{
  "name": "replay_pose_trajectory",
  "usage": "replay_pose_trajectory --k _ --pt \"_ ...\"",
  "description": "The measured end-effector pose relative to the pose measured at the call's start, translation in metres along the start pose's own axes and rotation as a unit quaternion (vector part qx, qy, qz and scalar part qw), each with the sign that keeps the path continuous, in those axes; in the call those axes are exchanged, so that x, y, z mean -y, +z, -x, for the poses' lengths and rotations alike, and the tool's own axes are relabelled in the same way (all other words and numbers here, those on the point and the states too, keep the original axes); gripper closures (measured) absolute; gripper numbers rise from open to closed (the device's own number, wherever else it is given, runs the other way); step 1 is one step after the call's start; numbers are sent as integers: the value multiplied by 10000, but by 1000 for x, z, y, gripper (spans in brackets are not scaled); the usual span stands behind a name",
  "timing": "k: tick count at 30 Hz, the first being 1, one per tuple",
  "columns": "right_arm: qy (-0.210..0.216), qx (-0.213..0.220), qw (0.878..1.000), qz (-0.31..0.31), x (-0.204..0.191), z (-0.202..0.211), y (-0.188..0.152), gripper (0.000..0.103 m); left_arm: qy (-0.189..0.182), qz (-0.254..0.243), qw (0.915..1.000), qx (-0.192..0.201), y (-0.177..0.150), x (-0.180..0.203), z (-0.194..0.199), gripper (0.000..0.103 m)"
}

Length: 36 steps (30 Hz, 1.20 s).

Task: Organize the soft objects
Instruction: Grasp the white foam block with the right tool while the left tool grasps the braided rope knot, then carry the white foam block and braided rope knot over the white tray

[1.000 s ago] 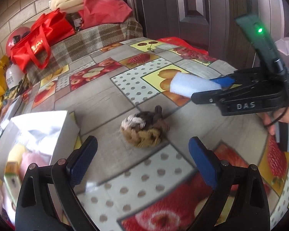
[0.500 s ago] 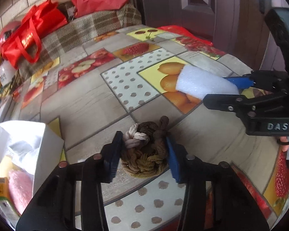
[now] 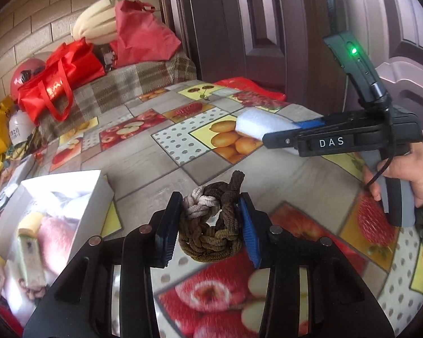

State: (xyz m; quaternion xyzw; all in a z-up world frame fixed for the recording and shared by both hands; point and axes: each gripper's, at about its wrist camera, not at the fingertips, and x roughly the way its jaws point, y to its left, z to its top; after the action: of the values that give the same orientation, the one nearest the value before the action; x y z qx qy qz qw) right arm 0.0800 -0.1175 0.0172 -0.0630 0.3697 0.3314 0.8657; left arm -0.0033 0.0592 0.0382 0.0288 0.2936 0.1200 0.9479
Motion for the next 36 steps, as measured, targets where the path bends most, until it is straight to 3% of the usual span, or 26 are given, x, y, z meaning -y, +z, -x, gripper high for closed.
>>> replay_pose_trajectory --k 5,14,29,36 --pt "159 261 9995 -20 -20 24 -16 43 63 -209 9997 150 -17 10 28 63" --pt "528 334 9980 114 -66 50 -44 43 127 398 9988 259 -28 -16 50 63" --pt "267 1457 9888 174 -107 97 -63 43 233 828 9946 583 -48 -39 84 63" --pt "234 1740 9837 385 -126 104 -69 43 371 1190 9896 712 -60 -60 106 63"
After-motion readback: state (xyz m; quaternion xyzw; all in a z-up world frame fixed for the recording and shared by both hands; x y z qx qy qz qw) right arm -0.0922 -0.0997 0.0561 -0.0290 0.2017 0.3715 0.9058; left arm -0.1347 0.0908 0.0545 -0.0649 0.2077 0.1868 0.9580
